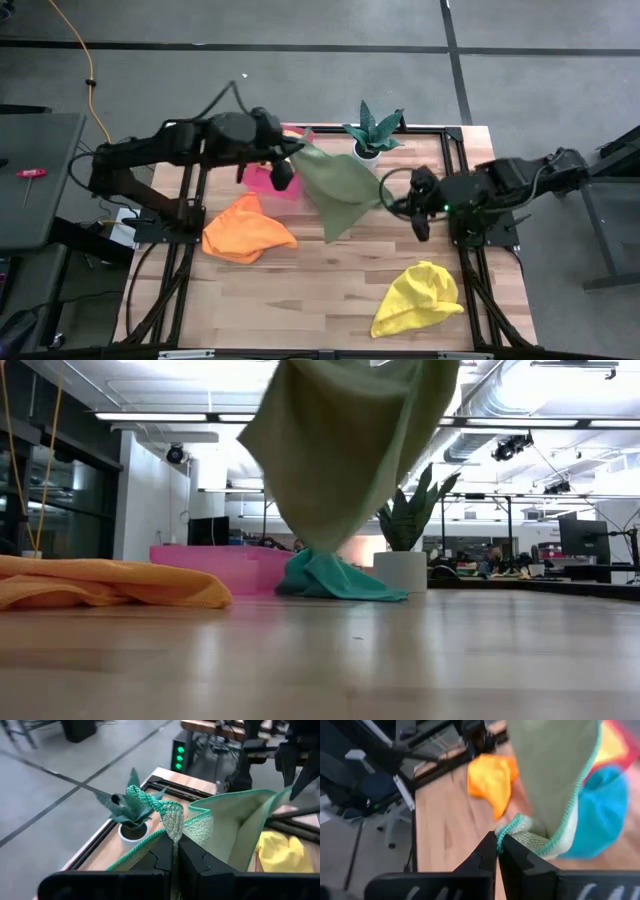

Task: Fold microfiber towels
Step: Fold the green microfiber cloth

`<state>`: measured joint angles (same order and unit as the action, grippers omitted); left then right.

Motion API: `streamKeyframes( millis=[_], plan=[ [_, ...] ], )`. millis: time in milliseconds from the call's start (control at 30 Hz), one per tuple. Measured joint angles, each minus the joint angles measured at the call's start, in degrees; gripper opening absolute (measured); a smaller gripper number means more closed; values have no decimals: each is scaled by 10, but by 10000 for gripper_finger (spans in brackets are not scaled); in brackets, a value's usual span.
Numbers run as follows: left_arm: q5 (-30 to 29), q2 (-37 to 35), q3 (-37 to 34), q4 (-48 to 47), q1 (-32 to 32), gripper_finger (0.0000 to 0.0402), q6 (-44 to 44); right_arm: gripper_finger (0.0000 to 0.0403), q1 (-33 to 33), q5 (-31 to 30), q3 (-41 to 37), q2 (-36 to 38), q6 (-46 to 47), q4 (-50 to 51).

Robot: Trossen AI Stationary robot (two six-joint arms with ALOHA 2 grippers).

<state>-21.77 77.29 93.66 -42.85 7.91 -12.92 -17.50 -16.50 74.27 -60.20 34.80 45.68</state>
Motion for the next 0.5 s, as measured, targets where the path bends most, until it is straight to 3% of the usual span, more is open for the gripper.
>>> streamKeyframes(
  millis=[133,333,500],
  plan=[
    [-77,-41,-94,50,-49,0,-61,0,30,0,34,-8,-48,0],
    [-172,-96,-273,224,-147,0,-175,0,54,22,44,-13,-64,32],
    [-325,-122,-355,336,-251,0,-198,0,60,69,43,-28,-37,98]
  ],
)
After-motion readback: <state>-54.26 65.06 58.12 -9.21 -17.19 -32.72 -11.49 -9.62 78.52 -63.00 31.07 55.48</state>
